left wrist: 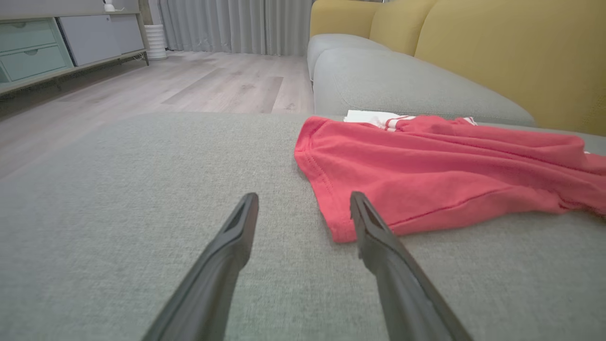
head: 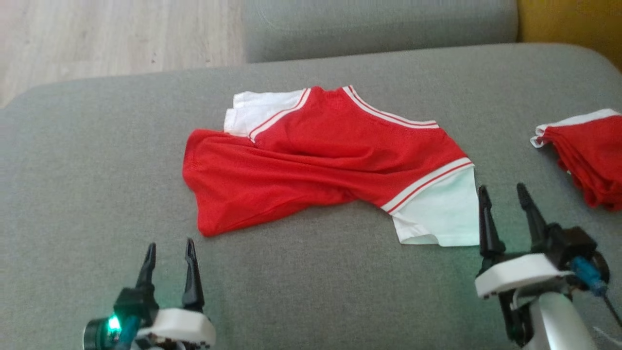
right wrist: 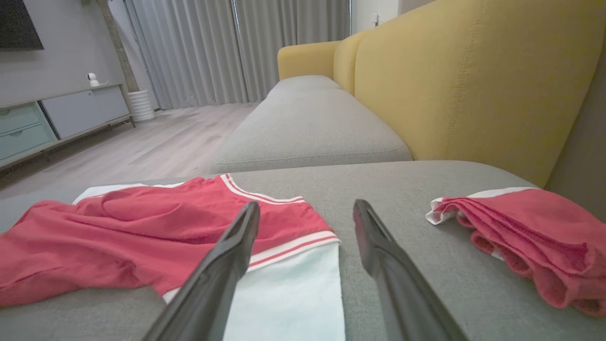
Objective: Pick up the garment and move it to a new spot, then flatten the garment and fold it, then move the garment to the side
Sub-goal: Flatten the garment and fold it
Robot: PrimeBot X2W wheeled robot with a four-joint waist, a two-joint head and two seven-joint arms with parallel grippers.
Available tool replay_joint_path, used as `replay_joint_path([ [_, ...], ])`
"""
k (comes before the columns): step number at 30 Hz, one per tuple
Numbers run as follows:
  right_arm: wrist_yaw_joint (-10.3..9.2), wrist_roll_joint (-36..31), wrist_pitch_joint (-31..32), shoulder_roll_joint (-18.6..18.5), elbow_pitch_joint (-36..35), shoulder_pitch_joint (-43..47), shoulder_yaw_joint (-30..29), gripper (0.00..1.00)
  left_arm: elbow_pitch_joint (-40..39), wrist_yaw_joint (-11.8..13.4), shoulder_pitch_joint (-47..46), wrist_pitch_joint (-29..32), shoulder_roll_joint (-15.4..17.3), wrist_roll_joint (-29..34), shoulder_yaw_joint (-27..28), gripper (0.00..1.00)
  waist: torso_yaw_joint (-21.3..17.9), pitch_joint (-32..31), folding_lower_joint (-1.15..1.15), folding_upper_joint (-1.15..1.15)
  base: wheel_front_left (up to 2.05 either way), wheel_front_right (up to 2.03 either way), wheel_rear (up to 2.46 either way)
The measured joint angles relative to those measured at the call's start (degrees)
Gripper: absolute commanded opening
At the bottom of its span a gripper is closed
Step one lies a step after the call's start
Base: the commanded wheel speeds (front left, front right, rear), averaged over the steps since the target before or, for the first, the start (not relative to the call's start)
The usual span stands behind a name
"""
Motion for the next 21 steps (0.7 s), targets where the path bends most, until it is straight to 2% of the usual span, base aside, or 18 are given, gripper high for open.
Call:
replay_joint_path([
  [9, 0.0, -1.08, 0.0, 0.0, 5.75, 3.09, 4.67, 1.0, 0.05, -0.01, 3.55, 0.0, 0.1, 2.59, 0.04, 1.0, 1.59, -2.82, 0.01, 0.0, 0.0, 0.0, 0.0],
  [19, 0.0, -0.48, 0.0, 0.0, 6.58, 3.16, 6.23, 1.0, 0.03, -0.07, 4.37, 0.0, 0.12, 2.64, 0.2, 1.0, 1.87, -2.95, 0.01, 0.0, 0.0, 0.0, 0.0],
  [21, 0.0, -0.31, 0.0, 0.0, 6.57, 3.16, 6.5, 1.0, 0.04, -0.86, 4.36, 0.0, 0.12, 1.24, 0.16, 1.0, 1.75, -2.62, 0.01, 0.0, 0.0, 0.0, 0.0],
])
